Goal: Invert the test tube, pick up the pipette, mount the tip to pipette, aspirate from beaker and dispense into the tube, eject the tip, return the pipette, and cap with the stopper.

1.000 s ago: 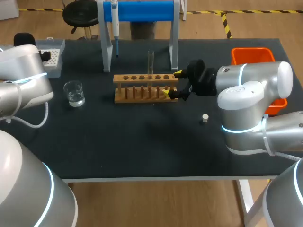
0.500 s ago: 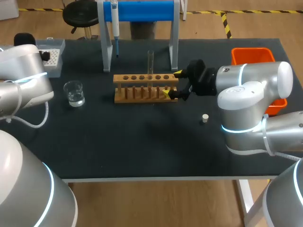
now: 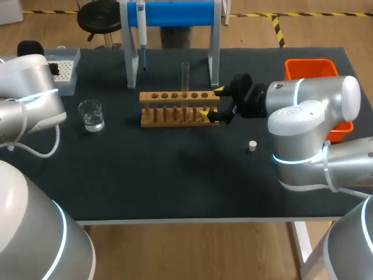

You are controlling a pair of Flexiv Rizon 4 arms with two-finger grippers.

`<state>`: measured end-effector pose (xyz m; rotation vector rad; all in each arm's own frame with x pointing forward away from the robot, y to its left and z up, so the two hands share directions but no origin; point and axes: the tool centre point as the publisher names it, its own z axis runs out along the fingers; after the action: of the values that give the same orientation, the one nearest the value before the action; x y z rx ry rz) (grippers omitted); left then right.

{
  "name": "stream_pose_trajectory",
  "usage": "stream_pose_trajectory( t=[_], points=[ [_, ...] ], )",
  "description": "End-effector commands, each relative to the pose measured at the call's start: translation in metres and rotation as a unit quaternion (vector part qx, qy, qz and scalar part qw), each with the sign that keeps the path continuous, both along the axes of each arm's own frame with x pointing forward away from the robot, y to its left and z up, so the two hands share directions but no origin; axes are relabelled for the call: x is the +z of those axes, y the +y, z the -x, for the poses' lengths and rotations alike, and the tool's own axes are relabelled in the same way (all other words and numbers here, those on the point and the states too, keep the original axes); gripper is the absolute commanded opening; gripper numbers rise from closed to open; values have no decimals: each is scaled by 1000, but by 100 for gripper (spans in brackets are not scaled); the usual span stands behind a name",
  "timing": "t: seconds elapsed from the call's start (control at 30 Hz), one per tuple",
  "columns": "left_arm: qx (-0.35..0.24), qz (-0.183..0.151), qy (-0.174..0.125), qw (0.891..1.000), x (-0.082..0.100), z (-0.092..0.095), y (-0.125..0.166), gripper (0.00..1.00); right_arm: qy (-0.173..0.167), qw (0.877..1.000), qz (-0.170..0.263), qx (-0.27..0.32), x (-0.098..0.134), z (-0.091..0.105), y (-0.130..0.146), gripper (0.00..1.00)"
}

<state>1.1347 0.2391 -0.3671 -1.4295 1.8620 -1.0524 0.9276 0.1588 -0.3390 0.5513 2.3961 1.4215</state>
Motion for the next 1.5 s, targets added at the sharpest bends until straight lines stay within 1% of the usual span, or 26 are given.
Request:
stream_pose_trajectory(
  t=[0.03, 0.63, 1.07, 1.5],
  points=[
    [-2, -1, 1, 1000, -1, -3, 0, 0, 1, 1000, 1, 1, 1, 0, 0, 100],
    [1, -7, -7, 1000, 7, -2, 0, 0, 1, 1000, 1, 1, 1, 0, 0, 100],
    [6, -17, -11, 1000, 14, -1, 0, 0, 1, 1000, 1, 1, 1, 0, 0, 100],
    [14, -24, -16, 999, 23, 0, 2, 0, 1, 1000, 1, 1, 1, 0, 0, 100]
  ],
)
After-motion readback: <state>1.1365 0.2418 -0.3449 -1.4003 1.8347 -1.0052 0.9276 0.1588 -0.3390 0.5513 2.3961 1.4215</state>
